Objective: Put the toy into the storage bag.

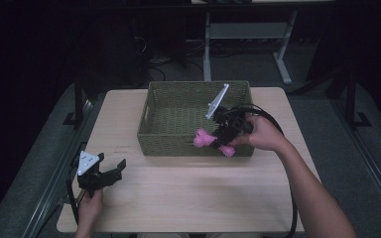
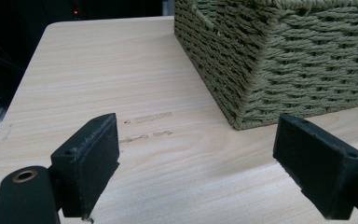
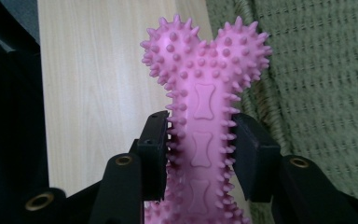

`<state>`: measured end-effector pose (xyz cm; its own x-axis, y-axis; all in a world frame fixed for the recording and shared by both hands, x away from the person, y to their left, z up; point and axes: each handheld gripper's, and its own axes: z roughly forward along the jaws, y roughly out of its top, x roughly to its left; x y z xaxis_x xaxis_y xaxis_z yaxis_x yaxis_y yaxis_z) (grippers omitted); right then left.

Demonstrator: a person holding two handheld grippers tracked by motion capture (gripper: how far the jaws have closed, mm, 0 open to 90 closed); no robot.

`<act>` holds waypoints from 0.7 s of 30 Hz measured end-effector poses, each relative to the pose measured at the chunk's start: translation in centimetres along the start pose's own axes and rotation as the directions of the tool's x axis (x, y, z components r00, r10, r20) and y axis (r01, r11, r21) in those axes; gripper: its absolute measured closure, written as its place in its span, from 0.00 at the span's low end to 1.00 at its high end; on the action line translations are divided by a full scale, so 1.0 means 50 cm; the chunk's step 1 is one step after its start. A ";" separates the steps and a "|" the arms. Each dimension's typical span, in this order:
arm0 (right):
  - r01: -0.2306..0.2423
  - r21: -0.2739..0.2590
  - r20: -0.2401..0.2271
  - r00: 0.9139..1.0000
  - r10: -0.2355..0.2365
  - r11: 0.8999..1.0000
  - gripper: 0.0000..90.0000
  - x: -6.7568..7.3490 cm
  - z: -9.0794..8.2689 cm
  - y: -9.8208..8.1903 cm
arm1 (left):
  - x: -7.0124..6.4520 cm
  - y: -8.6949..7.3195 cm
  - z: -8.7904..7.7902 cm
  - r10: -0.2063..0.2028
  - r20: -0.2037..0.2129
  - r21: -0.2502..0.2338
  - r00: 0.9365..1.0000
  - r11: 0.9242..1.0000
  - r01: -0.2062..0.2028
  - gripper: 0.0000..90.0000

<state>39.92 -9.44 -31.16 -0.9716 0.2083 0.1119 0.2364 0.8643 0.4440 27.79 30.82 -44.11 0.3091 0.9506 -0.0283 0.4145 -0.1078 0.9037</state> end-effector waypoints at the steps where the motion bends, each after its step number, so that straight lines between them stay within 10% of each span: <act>1: 0.004 0.002 0.004 1.000 -0.004 1.000 0.65 -0.003 -0.002 0.003 | 0.000 0.000 0.000 0.001 0.001 0.001 1.000 1.000 -0.001 0.15; 21: 0.006 -0.017 0.002 1.000 -0.006 1.000 0.65 -0.075 -0.031 0.056 | 0.000 -0.002 0.003 0.005 -0.002 0.004 1.000 1.000 -0.005 0.15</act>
<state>44.23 -8.53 -28.96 -0.9729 0.2042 0.1081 0.2311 0.8576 0.4595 27.90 30.78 -44.26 0.3090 0.9508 -0.0233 0.4167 -0.1134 0.9020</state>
